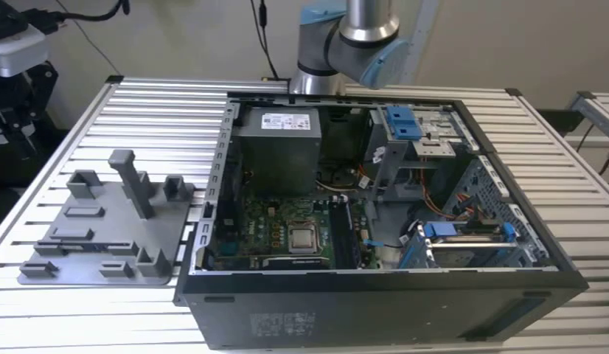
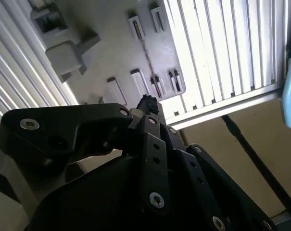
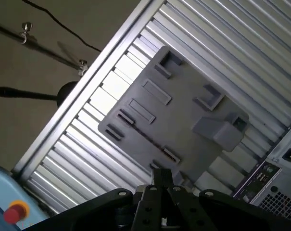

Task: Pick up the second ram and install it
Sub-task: 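Pick up the second ram and move it above second insertion slot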

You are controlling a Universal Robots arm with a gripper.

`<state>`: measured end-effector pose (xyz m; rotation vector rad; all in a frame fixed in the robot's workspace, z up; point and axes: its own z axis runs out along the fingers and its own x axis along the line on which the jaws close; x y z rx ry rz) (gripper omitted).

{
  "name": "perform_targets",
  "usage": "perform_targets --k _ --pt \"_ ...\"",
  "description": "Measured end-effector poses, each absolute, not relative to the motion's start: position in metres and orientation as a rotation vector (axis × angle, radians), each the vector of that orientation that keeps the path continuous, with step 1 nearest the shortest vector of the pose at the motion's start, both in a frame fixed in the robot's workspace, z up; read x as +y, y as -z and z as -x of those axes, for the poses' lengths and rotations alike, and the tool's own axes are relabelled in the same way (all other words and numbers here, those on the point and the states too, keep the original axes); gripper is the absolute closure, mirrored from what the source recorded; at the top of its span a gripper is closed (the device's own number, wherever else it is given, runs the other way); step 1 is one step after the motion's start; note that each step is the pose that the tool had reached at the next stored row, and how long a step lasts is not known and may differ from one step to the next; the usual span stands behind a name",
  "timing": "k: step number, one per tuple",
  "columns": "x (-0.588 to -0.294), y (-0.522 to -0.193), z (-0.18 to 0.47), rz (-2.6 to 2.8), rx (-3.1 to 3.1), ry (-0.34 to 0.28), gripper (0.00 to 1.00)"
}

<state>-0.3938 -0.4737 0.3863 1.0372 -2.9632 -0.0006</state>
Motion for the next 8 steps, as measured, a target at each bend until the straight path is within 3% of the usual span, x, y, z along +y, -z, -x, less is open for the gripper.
perform_targets --k 8 --pt "-0.4736 -0.3862 0.3939 -1.211 -2.890 -0.024 0.89"
